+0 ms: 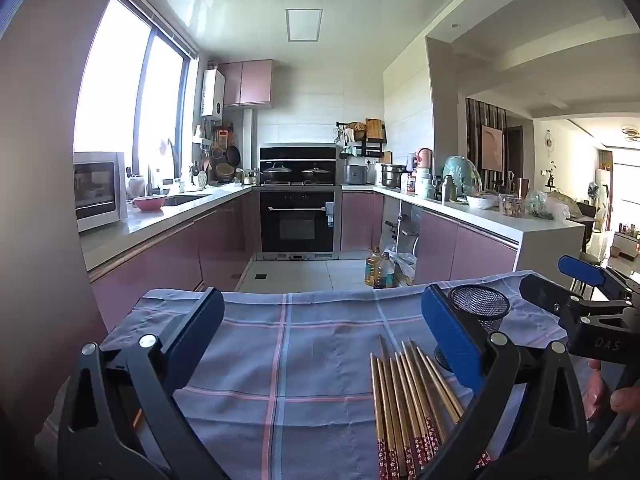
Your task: Organize utensils
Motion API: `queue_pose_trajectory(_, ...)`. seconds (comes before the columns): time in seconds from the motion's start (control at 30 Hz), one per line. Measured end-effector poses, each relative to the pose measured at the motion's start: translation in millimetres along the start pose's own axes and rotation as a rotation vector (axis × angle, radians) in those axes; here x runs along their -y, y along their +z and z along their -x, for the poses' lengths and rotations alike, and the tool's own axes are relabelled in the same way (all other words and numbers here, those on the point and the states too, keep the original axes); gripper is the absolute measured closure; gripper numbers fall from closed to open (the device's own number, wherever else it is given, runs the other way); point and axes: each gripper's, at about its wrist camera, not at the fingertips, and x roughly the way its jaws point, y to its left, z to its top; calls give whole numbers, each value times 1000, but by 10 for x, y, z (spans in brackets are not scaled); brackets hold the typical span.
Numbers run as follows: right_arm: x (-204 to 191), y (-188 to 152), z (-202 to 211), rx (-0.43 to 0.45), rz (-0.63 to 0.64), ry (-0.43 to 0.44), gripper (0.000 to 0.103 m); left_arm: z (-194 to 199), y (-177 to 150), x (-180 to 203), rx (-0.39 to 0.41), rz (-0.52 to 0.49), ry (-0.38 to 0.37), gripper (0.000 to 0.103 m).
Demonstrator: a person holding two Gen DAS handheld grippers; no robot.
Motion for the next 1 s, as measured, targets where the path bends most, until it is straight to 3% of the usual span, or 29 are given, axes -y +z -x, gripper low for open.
queue_pose_trajectory(1.0, -80, 9, 65, 21, 21, -3, 6, 81, 1, 28, 17, 17, -19, 6)
